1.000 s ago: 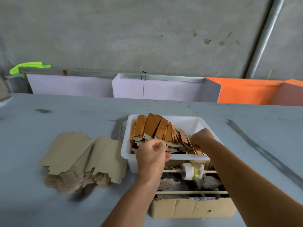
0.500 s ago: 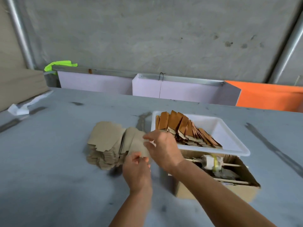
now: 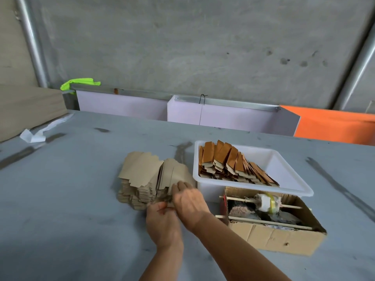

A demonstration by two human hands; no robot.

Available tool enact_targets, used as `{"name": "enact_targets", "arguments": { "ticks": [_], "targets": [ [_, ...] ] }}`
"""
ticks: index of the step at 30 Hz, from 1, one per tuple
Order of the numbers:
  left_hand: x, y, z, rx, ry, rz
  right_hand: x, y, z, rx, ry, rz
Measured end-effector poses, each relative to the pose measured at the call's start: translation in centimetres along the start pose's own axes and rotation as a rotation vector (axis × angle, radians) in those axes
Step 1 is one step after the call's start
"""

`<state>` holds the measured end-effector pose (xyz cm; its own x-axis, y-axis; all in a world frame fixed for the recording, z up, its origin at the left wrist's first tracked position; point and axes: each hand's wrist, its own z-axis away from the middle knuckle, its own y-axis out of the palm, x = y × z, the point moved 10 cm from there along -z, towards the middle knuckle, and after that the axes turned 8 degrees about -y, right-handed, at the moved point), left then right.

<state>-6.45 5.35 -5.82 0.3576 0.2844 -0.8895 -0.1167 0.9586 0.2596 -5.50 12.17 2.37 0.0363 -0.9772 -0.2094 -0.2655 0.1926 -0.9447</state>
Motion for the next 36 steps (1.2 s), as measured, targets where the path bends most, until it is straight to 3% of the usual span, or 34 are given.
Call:
{"name": "enact_targets", "arguments": {
  "ticks": [5, 11, 17, 25, 29, 32, 36],
  "targets": [
    [-0.1, -0.4, 0.4, 0.005, 0.02, 0.025, -0.2, -0.6, 0.4, -0.015, 0.03, -0.061],
    [-0.1, -0.8, 0.5, 0.013, 0.009, 0.04, 0.0, -4.2, 1.2, -0.224, 0.098, -0.049],
    [-0.1, -1.0, 0.3, 0.026, 0.023, 0.003, -2.2, -5.9, 4.0, -0.449, 0.238, -0.19],
    [-0.5, -1.3, 0.3, 0.013, 0.067, -0.018, -1.3, -7.4, 5.3, -0.548, 0.193, -0.151],
    [-1.2, -1.3, 0.3, 0.021, 0.089, -0.004, -2.8, -10.0, 6.3, -0.694, 0.238, -0.162],
    [-3.3, -1.1, 1.2, 0.037, 0.226, -0.06, -4.8, -12.7, 7.8, -0.861, 0.31, -0.332],
    [-7.3, -0.4, 3.3, 0.1, 0.385, -0.082, -8.8, -11.7, 10.2, -0.806, 0.527, -0.76]
  ]
}}
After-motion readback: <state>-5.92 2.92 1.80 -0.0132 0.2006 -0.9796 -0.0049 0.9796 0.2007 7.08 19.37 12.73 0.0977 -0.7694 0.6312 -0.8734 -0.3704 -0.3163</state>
